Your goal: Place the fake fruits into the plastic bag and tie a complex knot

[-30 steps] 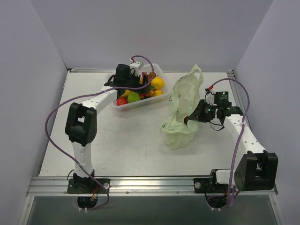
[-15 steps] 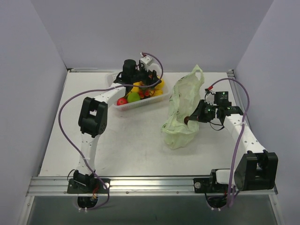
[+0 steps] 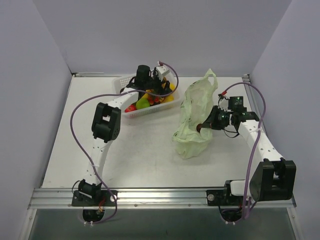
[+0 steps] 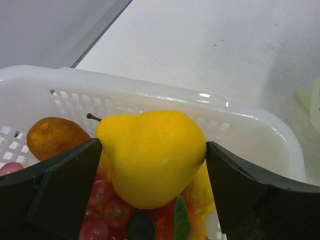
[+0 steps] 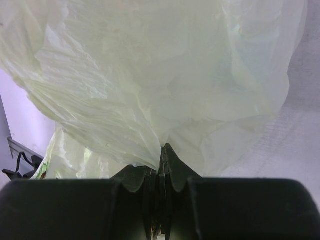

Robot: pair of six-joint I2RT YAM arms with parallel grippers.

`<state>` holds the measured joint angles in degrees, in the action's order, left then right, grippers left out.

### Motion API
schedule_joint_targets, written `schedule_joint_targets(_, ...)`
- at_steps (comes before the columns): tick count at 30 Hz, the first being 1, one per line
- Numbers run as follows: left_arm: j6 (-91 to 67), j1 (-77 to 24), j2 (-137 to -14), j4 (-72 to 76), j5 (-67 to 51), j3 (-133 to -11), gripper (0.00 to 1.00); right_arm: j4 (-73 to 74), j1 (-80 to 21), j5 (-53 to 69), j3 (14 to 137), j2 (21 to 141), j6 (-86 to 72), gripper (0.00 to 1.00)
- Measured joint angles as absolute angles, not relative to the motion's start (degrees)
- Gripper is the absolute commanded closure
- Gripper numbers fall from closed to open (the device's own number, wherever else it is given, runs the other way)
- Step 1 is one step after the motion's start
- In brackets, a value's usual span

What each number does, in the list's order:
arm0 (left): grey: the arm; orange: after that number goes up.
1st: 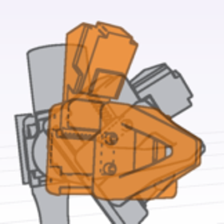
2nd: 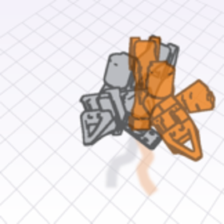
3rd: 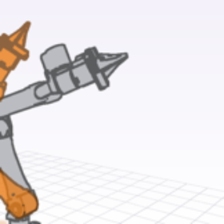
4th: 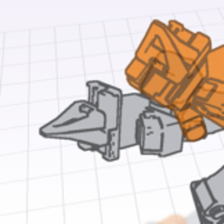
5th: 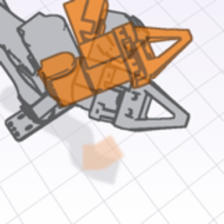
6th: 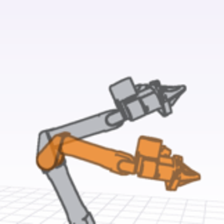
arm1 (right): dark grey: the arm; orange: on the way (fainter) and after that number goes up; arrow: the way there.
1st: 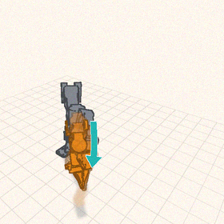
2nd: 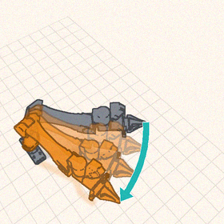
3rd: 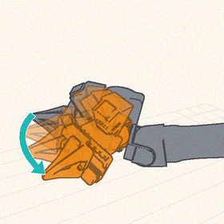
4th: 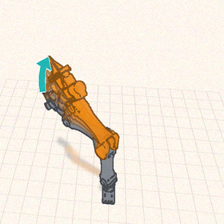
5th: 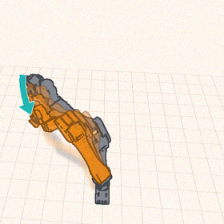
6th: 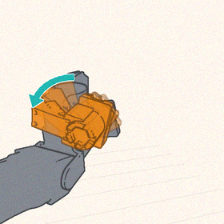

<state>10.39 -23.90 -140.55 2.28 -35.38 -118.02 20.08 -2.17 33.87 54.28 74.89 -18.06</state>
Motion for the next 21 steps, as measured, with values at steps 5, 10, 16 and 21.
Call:
schedule_joint_targets(5, 12.80, -23.90, -140.70, 0.21, -35.88, -118.98, 0.36, 20.40, -2.17, 33.87, 54.65, 74.89, -17.91, 1.00)
schedule_joint_targets(10, 13.61, -23.90, -140.07, 0.78, -36.10, -117.89, 0.53, 20.47, -2.17, 33.87, 54.65, 74.89, -17.85, 1.00)
schedule_joint_targets(16, 11.55, -23.90, -136.22, 2.02, -36.05, -112.86, 0.69, 20.49, -2.17, 33.87, 54.65, 74.89, -17.69, 1.00)
schedule_joint_targets(21, 8.56, -23.90, -132.09, 2.74, -36.03, -110.89, 0.84, 20.45, -2.17, 33.87, 54.65, 75.00, -17.74, 1.00)
